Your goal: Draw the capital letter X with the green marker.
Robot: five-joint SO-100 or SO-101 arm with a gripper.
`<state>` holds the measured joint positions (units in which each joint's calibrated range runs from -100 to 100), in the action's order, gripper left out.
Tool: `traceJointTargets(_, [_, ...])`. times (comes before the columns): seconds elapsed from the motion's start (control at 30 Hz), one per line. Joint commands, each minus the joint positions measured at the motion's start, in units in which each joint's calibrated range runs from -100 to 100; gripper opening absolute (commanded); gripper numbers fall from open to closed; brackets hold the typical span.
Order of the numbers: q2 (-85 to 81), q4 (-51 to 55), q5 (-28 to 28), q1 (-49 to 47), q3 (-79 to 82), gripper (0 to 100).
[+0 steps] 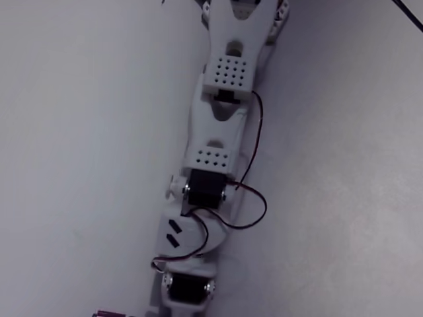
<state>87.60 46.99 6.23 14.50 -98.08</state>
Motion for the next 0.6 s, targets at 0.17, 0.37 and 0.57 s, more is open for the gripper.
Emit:
traceJointTargets(0.17, [-30.04, 45.82, 15.34, 5.07, -1.92, 0])
traceJointTargets(0.37, [-45.43, 50.23, 26.32, 5.83, -1.92, 0])
traceJointTargets(0.57, [-54.37, 48.35, 35.12, 5.73, -1.92, 0])
